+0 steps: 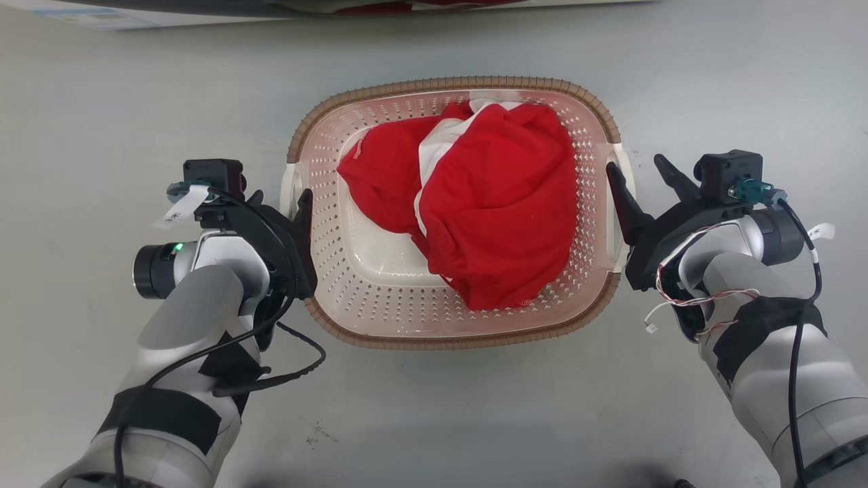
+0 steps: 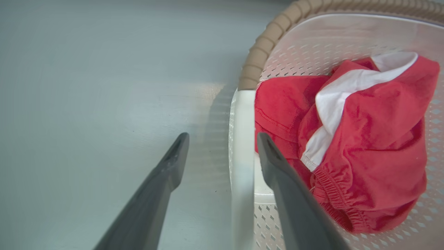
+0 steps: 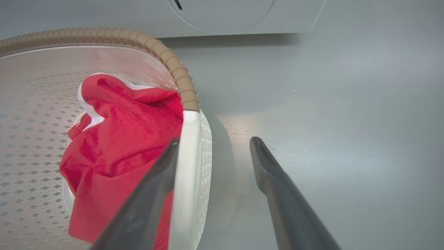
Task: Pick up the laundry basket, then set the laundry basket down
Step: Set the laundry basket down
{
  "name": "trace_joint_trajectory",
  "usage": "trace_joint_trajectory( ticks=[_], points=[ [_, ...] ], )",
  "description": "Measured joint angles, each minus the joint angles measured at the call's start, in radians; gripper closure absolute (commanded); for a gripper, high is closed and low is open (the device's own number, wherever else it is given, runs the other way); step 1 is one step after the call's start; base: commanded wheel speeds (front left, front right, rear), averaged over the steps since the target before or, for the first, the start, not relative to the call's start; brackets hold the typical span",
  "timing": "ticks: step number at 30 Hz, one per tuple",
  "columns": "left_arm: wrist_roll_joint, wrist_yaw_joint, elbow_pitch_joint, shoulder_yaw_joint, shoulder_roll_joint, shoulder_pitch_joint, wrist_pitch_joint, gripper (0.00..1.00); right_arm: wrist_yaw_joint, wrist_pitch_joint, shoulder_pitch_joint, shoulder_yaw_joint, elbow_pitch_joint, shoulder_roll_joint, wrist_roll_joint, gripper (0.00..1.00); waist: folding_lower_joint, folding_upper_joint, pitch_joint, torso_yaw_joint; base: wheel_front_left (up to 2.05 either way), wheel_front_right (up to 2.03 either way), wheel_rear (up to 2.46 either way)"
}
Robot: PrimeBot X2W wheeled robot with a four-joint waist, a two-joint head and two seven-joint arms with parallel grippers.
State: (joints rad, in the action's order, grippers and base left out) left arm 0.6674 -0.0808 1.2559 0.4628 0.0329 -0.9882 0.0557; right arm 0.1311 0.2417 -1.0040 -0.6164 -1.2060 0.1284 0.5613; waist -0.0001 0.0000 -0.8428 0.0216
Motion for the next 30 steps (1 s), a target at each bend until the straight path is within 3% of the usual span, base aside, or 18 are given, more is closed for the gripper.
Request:
trace_joint_trajectory(
  ticks=[11, 30],
  points=[
    [-0.01, -0.009, 0.009, 0.013, 0.001, 0.02, 0.053, 0.0, 0.0, 0.007, 0.051, 0.009, -0.003, -0.003, 0.013, 0.0, 0.0, 0.0, 0.079, 0.002, 0.0, 0.0, 0.0],
    [-0.028, -0.008, -0.009, 0.023, 0.007, 0.16, 0.188, 0.0, 0.0, 0.007, 0.223, 0.081, 0.09, -0.001, 0.055, 0.0, -0.0001, 0.0, 0.34, -0.007, 0.0, 0.0, 0.0]
  ],
)
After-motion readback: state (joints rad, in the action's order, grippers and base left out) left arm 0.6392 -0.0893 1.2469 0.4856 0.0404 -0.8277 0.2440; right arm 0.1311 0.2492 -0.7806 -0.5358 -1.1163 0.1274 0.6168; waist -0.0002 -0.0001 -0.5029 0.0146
